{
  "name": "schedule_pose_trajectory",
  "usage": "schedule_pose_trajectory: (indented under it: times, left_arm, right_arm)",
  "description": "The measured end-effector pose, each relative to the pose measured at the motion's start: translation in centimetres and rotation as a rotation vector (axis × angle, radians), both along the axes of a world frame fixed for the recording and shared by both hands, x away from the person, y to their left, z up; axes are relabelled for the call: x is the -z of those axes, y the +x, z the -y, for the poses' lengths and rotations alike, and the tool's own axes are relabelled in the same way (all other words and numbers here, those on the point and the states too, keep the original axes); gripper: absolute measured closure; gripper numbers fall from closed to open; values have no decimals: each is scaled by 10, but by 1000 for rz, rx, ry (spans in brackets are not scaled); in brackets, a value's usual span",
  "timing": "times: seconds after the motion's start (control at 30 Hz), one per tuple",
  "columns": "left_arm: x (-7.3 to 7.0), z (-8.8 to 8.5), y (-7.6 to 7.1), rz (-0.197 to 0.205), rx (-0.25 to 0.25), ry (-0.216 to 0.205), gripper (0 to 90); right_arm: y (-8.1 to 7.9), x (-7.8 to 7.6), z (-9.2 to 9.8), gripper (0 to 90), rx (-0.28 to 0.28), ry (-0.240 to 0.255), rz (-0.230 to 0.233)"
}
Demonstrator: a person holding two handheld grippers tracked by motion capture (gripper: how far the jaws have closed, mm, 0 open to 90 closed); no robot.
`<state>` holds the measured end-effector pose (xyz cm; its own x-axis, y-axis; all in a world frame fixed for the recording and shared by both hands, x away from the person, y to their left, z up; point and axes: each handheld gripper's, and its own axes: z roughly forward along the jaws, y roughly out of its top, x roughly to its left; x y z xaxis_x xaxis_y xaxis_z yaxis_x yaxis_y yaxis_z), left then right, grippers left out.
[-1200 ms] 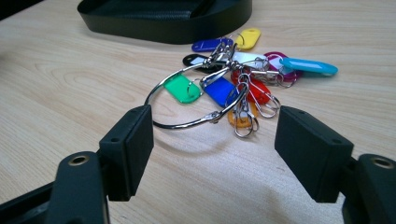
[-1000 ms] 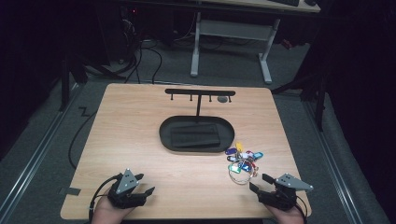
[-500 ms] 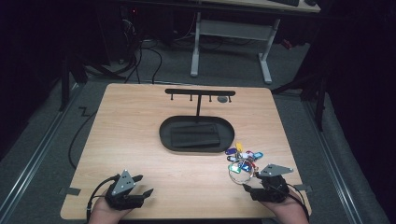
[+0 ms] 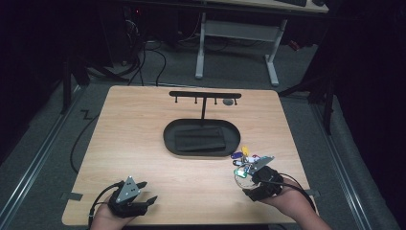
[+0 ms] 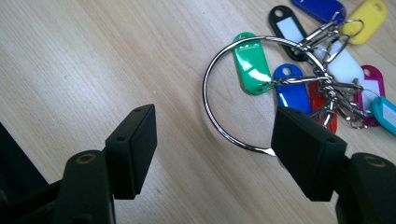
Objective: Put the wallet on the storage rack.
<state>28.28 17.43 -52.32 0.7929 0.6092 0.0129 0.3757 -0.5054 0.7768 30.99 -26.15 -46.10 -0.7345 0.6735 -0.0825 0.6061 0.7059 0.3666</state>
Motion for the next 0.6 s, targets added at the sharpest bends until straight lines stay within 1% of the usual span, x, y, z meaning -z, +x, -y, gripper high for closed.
schedule_pose_trajectory:
  times: [0.07,0.1,0.13,0.17,0.33,0.37,0.4,0.47,0.5,0.6]
  left_arm:
    - [1,0,0,-3,2,2,368]
    - [1,0,-1,-5,5,6,367]
    - [1,0,-1,-7,8,10,367]
    - [2,0,-1,-9,9,11,367]
    - [2,0,-2,-13,11,17,366]
    - [2,0,-2,-14,12,16,367]
    - [2,0,-2,-14,12,16,367]
    - [2,0,-3,-13,15,15,367]
    - [2,0,-3,-14,17,15,367]
    - [3,0,-2,-20,18,12,367]
  right_arm:
    - [4,1,-4,333,-25,-30,-17]
    - [8,3,-8,345,-47,-53,-32]
    - [8,3,-8,345,-47,-53,-32]
    - [11,4,-9,351,-55,-64,-42]
    - [23,10,-15,386,-99,-129,-120]
    - [27,14,-19,392,-124,-169,-151]
    - [27,14,-19,392,-124,-169,-151]
    - [29,16,-24,404,-150,-199,-173]
    - [31,17,-25,414,-163,-206,-177]
    - [35,19,-27,403,-177,-211,-198]
